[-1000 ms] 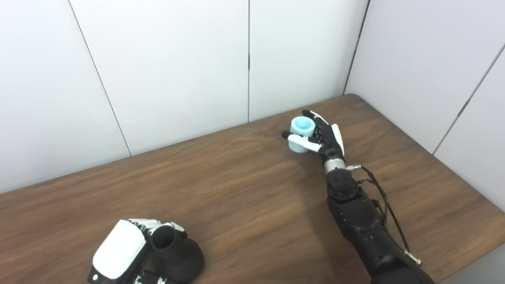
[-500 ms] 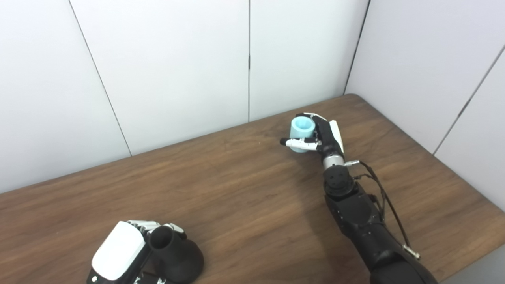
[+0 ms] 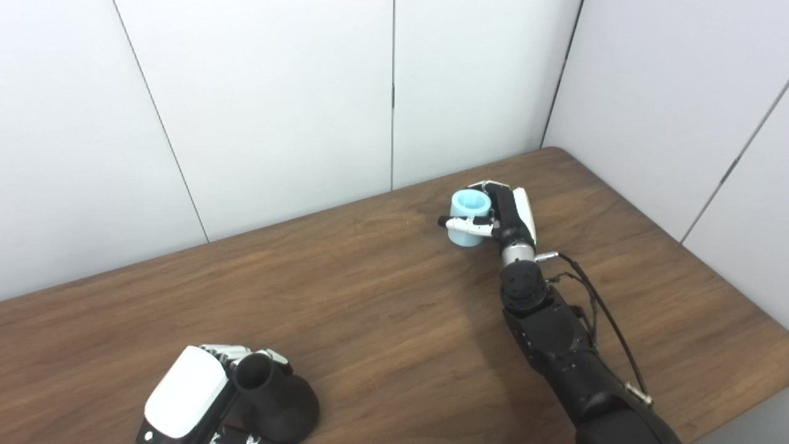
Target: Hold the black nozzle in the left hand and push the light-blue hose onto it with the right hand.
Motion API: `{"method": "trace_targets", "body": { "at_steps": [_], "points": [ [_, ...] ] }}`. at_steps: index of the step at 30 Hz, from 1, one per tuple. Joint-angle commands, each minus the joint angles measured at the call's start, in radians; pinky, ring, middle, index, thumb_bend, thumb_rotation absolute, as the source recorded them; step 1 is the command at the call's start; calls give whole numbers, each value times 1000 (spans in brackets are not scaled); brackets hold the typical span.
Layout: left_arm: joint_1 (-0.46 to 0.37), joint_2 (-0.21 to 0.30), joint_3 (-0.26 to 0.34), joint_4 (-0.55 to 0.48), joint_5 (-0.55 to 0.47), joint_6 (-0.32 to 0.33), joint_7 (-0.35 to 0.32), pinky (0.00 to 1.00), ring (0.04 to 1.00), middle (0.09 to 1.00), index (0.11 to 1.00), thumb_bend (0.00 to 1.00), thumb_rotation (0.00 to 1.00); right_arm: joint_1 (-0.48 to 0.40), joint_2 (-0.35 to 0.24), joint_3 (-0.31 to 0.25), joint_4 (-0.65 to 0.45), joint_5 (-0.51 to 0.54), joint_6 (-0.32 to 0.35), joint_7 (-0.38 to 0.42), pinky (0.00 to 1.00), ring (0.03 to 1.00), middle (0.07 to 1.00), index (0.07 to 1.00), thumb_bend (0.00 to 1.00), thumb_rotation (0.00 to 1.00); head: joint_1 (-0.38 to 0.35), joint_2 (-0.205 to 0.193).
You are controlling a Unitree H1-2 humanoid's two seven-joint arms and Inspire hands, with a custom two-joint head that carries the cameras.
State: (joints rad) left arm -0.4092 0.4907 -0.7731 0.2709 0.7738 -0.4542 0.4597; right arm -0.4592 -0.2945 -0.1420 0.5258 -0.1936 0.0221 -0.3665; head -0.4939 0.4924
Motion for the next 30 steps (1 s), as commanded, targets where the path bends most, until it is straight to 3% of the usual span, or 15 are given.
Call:
{"method": "trace_targets", "body": {
  "at_steps": [1, 10, 15, 19, 24, 30],
  "points": [
    [101, 7, -30, 46, -18, -16, 19, 268, 363, 488, 549, 494, 0, 1, -2, 8, -16, 0, -15, 18, 463, 516, 506, 473, 524, 0, -2, 1],
    [94, -1, -33, 54, -13, -16, 26, 267, 359, 484, 548, 494, 0, 16, -7, 18, -50, -2, -32, 35, 453, 512, 507, 472, 524, 0, 28, 10],
    [87, -15, -41, 68, 14, -16, 42, 198, 324, 452, 553, 489, 0, 42, -12, 36, -158, 1, -6, 79, 428, 493, 500, 476, 523, 0, 73, 22],
    [82, -28, -45, 84, 17, -16, 41, 265, 366, 490, 545, 495, 0, 62, -12, 47, -265, -2, 52, 126, 429, 436, 502, 497, 517, 0, 96, 26],
    [77, -40, -48, 98, 16, -16, 36, 219, 335, 461, 556, 490, 0, 79, -4, 56, -367, -5, 117, 170, 438, 428, 486, 527, 515, 0, 112, 27],
    [80, -51, -49, 101, 14, -16, 33, 189, 325, 449, 552, 489, 0, 103, 8, 62, -470, 21, 127, 227, 404, 419, 489, 534, 513, 0, 147, 36]
  ]
}}
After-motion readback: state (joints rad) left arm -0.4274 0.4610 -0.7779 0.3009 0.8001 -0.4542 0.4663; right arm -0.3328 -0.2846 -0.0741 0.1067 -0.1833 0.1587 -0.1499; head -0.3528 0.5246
